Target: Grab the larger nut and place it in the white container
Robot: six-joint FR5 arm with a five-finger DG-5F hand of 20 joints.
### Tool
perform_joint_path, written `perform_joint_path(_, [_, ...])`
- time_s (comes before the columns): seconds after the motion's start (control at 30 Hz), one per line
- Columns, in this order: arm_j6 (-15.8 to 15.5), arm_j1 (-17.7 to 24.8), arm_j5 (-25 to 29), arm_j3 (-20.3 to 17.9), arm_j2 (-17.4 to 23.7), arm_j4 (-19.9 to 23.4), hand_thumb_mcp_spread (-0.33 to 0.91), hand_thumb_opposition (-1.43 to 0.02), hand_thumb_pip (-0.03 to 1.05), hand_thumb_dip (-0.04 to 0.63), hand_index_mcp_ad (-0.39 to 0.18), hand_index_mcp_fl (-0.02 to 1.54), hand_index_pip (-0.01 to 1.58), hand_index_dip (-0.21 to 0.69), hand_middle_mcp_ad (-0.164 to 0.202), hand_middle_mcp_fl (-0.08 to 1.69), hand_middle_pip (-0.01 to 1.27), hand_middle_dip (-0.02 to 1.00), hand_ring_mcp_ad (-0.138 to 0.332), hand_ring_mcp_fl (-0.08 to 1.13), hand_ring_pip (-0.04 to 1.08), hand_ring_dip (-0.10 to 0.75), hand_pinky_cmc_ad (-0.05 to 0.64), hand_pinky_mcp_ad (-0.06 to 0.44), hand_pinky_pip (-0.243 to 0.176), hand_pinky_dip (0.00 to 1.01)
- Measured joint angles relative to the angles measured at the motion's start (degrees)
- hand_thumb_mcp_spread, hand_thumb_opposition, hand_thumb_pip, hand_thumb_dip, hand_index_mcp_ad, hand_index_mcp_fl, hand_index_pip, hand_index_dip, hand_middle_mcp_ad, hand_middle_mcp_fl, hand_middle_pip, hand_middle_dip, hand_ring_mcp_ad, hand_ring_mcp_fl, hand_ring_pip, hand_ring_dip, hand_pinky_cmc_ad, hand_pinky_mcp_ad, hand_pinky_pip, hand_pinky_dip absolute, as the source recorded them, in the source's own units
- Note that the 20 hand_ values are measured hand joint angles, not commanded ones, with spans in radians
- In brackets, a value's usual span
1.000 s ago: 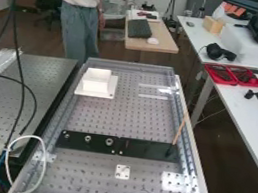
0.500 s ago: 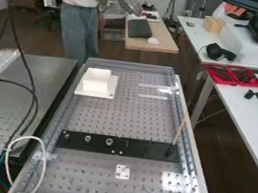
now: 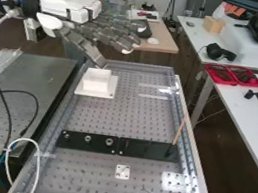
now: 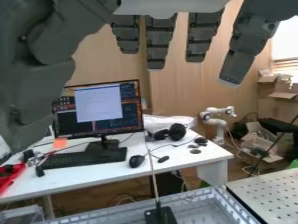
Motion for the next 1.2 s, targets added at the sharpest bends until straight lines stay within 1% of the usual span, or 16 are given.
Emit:
perform_joint_path(0.07, [0.1,-0.3,0.9,-1.3,0.0,0.9,0.21,-0.70,0.54,0.061,-0.073,0.01,0.09,-0.068,0.012,0.03,0.13,0.23,0.157,0.00,0.09,0.126,0.365,0.330,-0.103,0.62])
perform_joint_path(0.1, [0.2,-0.5,1.5,-2.3,0.0,1.6,0.22,-0.71,0.54,0.079,-0.079,0.00,0.08,-0.073,0.012,0.05,0.13,0.23,0.157,0.00,0.09,0.127,0.363,0.330,-0.103,0.62])
perform_joint_path(0.17, [0.3,-0.7,2.4,-3.7,0.0,2.8,0.21,-0.71,0.54,0.079,-0.089,0.04,0.13,-0.075,0.010,0.05,0.13,0.23,0.161,0.00,0.09,0.127,0.363,0.330,-0.103,0.61])
perform_joint_path(0.3, [0.9,-0.9,4.9,-7.6,-0.2,6.9,0.25,-0.72,0.56,0.089,-0.120,0.04,0.26,-0.084,0.012,0.05,0.13,0.23,0.161,0.00,0.09,0.127,0.365,0.330,-0.103,0.61])
perform_joint_path(0.37, [1.6,-1.0,6.1,-9.4,-0.3,9.1,0.25,-0.73,0.56,0.101,-0.120,0.04,0.29,-0.084,0.012,0.05,0.13,0.23,0.161,0.00,0.09,0.134,0.367,0.330,-0.103,0.63])
perform_joint_path(0.47, [3.2,-1.1,8.4,-12.8,-0.8,13.5,0.25,-0.75,0.56,0.112,-0.120,0.04,0.43,-0.084,0.012,0.05,0.13,0.23,0.159,0.00,0.09,0.134,0.367,0.330,-0.103,0.65])
perform_joint_path(0.53, [4.0,-1.2,10.1,-15.0,-1.3,16.6,0.25,-0.74,0.59,0.112,-0.120,0.06,0.59,-0.084,0.012,0.04,0.13,0.24,0.162,0.00,0.09,0.136,0.367,0.330,-0.103,0.65])
perform_joint_path(0.6, [4.4,-1.2,11.0,-15.9,-1.7,17.8,0.26,-0.76,0.62,0.115,-0.120,0.06,0.72,-0.084,0.012,0.02,0.13,0.24,0.161,0.00,0.09,0.141,0.367,0.330,-0.106,0.65])
perform_joint_path(0.63, [4.6,-1.2,11.4,-16.2,-2.0,18.3,0.26,-0.77,0.62,0.126,-0.122,0.06,0.79,-0.077,0.012,0.00,0.13,0.24,0.161,0.00,0.09,0.141,0.363,0.330,-0.106,0.65])
perform_joint_path(0.7, [5.7,-1.1,12.6,-17.2,-2.9,19.8,0.26,-0.77,0.63,0.126,-0.124,0.05,0.90,-0.077,0.010,0.00,0.13,0.24,0.161,0.00,0.09,0.138,0.367,0.330,-0.106,0.65])
perform_joint_path(0.8, [7.0,-0.8,14.3,-18.7,-4.5,22.2,0.26,-0.79,0.64,0.126,-0.138,0.05,1.02,-0.077,0.012,0.00,0.13,0.24,0.164,0.00,0.09,0.141,0.367,0.330,-0.106,0.65])
perform_joint_path(0.87, [7.4,-0.5,15.2,-19.5,-5.5,23.8,0.26,-0.81,0.64,0.126,-0.138,0.05,1.10,-0.054,0.012,0.01,0.13,0.24,0.164,0.00,0.09,0.138,0.367,0.330,-0.110,0.66])
perform_joint_path(0.9, [7.8,-0.1,15.9,-20.1,-6.3,25.0,0.26,-0.81,0.64,0.126,-0.138,0.05,1.14,-0.026,0.012,0.00,0.13,0.24,0.161,0.00,0.09,0.138,0.363,0.330,-0.120,0.65])
perform_joint_path(1.03, [9.6,0.8,17.8,-21.5,-8.7,28.7,0.28,-0.82,0.64,0.141,-0.138,0.04,1.30,-0.024,0.012,0.01,0.13,0.24,0.161,0.00,0.09,0.138,0.367,0.330,-0.122,0.65])
perform_joint_path(1.1, [10.2,1.1,18.7,-22.1,-9.9,30.4,0.28,-0.82,0.64,0.141,-0.155,0.02,1.39,0.007,0.012,0.00,0.13,0.24,0.164,0.00,0.09,0.138,0.367,0.330,-0.122,0.65])
perform_joint_path(1.2, [11.1,1.8,20.2,-23.2,-12.0,33.6,0.28,-0.84,0.65,0.141,-0.155,0.02,1.46,0.047,0.010,0.01,0.13,0.24,0.161,0.00,0.09,0.138,0.363,0.330,-0.122,0.64])
